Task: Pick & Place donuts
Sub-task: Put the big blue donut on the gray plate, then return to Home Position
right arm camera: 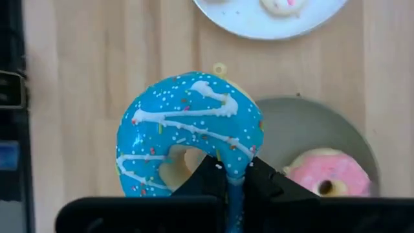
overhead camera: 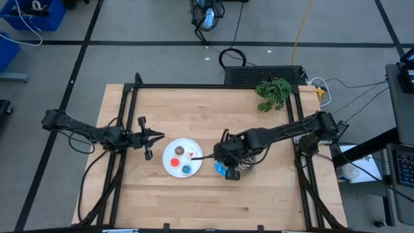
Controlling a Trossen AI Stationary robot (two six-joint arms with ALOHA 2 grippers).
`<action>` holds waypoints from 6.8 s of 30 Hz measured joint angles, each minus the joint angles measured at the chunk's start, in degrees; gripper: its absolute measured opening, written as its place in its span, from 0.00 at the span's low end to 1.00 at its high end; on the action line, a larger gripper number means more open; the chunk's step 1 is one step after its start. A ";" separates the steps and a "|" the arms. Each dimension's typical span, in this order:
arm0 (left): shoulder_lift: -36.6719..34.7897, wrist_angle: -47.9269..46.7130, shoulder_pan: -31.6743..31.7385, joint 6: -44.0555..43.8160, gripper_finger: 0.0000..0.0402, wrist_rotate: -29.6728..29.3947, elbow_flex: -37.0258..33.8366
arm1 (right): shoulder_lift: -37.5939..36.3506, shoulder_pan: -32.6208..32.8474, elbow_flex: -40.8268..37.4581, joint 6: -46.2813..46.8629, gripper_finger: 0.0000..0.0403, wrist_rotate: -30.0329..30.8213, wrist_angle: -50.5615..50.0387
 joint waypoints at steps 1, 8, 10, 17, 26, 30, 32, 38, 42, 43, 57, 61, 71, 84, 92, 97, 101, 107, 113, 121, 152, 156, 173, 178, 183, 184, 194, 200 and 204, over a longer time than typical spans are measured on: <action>0.01 0.00 0.02 0.00 0.09 0.01 0.00 | 0.04 -0.31 -0.03 -0.17 0.02 0.02 -0.71; 0.00 -0.02 0.00 0.02 0.09 0.00 0.00 | -0.07 -3.81 -3.83 -2.13 0.02 1.37 0.49; 0.02 -0.06 0.00 0.02 0.09 0.00 0.00 | -0.07 -5.34 -6.93 -2.36 0.02 -0.22 3.37; 0.00 -0.38 0.00 0.04 0.09 0.00 0.02 | -0.04 -9.20 -18.88 -2.80 0.02 -2.01 13.85; 0.00 -0.28 0.01 0.46 0.09 -0.02 0.01 | -0.07 -10.75 -27.71 -2.98 0.02 -5.10 23.16; 0.02 -0.25 0.02 0.50 0.09 -0.02 0.00 | -0.07 -10.72 -27.93 -2.26 0.02 -5.07 24.58; 0.00 -0.22 0.02 0.66 0.09 -0.02 0.00 | -0.07 -10.39 -27.98 -1.77 0.02 -5.25 25.55; 0.00 -0.22 0.00 0.83 0.09 -0.02 0.00 | -0.07 -10.27 -28.00 -2.45 0.03 -6.37 26.08; 0.00 -0.22 0.00 0.83 0.09 -0.03 0.01 | -0.07 -10.29 -28.00 -2.87 0.10 -6.49 26.62; 0.02 -0.22 0.00 0.83 0.09 -0.03 0.00 | -0.07 -10.29 -28.00 -2.87 0.12 -6.69 26.62; 0.02 0.31 0.00 -0.07 0.09 -0.04 0.00 | -0.07 -10.45 -27.10 0.21 0.47 -7.77 23.13; 0.00 1.51 0.01 -0.94 0.09 -0.07 0.00 | -0.13 -10.57 -24.48 0.10 0.51 -7.66 19.04; 0.00 8.71 0.02 -1.13 0.09 -1.81 0.03 | -3.72 -10.57 -18.47 -5.34 0.51 -7.91 15.27; 0.02 -28.89 -0.22 -12.82 0.05 -19.05 21.54 | -35.00 -7.55 -28.62 -20.27 0.04 -0.09 24.23; -2.00 -40.34 -0.26 -15.13 0.01 -9.42 27.91 | -58.14 -6.29 -52.62 -17.33 0.01 4.60 42.16; -6.80 -36.59 -0.26 -17.18 0.01 -1.15 24.59 | -69.71 -4.52 -63.76 -17.23 0.00 4.52 50.88; -12.08 -29.61 -0.30 -16.66 0.01 -0.15 15.83 | -77.59 -3.85 -69.19 -17.80 0.00 4.58 51.57; -20.85 -20.66 -0.26 -17.80 0.00 -5.23 5.10 | -87.53 -3.88 -73.20 -16.76 0.00 4.28 48.74; -21.69 -17.57 -0.04 -21.08 0.00 -9.05 -0.03 | -94.60 -4.27 -79.06 -18.89 0.00 4.00 50.22; -21.81 -21.78 -0.43 -24.32 0.00 -8.72 -0.01 | -100.12 -7.61 -89.90 -19.97 0.00 -1.09 57.59; -14.52 -22.23 2.54 -23.73 0.10 -6.36 0.04 | -100.65 -12.85 -92.13 -19.53 0.00 -6.21 58.48; -14.51 -22.18 2.54 -23.58 0.11 -6.00 0.03 | -100.65 -12.85 -92.13 -19.52 0.00 -6.21 58.49; -14.51 -22.10 2.54 -23.78 0.10 -5.77 0.02 | -100.65 -12.85 -92.15 -19.50 0.00 -6.19 58.50; -14.50 -22.08 2.54 -23.77 0.10 -5.76 0.02 | -100.65 -12.85 -92.15 -19.50 0.00 -6.19 58.49; -14.51 -22.08 2.54 -23.77 0.10 -5.75 0.02 | -100.65 -12.85 -92.15 -19.48 0.00 -6.19 58.51; -14.51 -22.08 2.54 -23.76 0.10 -5.75 0.02 | -100.65 -12.85 -92.15 -19.50 0.00 -6.19 58.51; -14.51 -22.07 2.54 -23.76 0.10 -5.75 0.02 | -100.65 -12.83 -92.15 -19.50 0.00 -6.19 58.51; -14.51 -22.06 2.54 -23.76 0.10 -5.75 0.02 | -100.65 -12.85 -92.15 -19.49 0.00 -6.19 58.51; -14.51 -22.05 2.54 -23.76 0.10 -5.75 0.02 | -100.65 -12.85 -92.15 -19.49 0.00 -6.17 58.51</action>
